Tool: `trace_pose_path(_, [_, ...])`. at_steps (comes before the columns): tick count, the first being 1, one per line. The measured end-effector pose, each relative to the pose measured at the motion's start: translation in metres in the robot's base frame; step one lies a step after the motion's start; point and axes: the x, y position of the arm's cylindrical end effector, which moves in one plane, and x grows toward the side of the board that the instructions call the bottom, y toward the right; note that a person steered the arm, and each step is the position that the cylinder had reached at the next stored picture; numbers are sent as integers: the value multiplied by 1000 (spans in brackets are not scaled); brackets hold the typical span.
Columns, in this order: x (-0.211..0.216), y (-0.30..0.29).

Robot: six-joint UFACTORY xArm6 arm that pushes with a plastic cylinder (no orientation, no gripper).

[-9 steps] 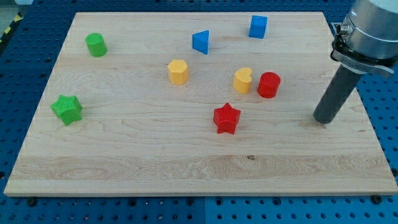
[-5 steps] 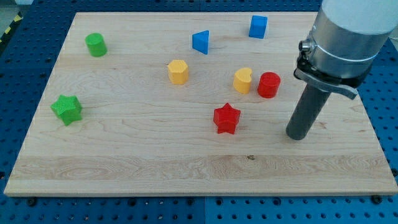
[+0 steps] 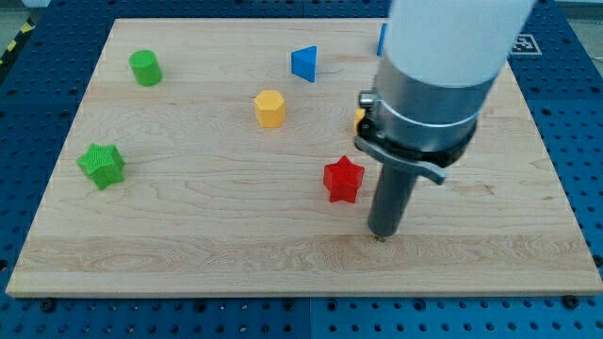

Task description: Push the red star into the red circle

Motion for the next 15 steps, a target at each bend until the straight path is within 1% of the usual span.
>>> trace_pose_path(1, [0,-41])
trace_pose_path(2, [-9,-81])
trace_pose_path(3, [-25,-109])
trace_pose_path(4, [-38,-92])
trace_pose_path(7, [-39,-14])
trace_pose_path(8, [-39,3])
trace_pose_path(9, [-34,8])
trace_pose_path(10, [-18,8])
trace_pose_path(11, [-18,4])
trace_pose_path(12, [-18,-28])
trace_pose_path(13, [-18,-32])
trace_pose_path(15, [-35,-29])
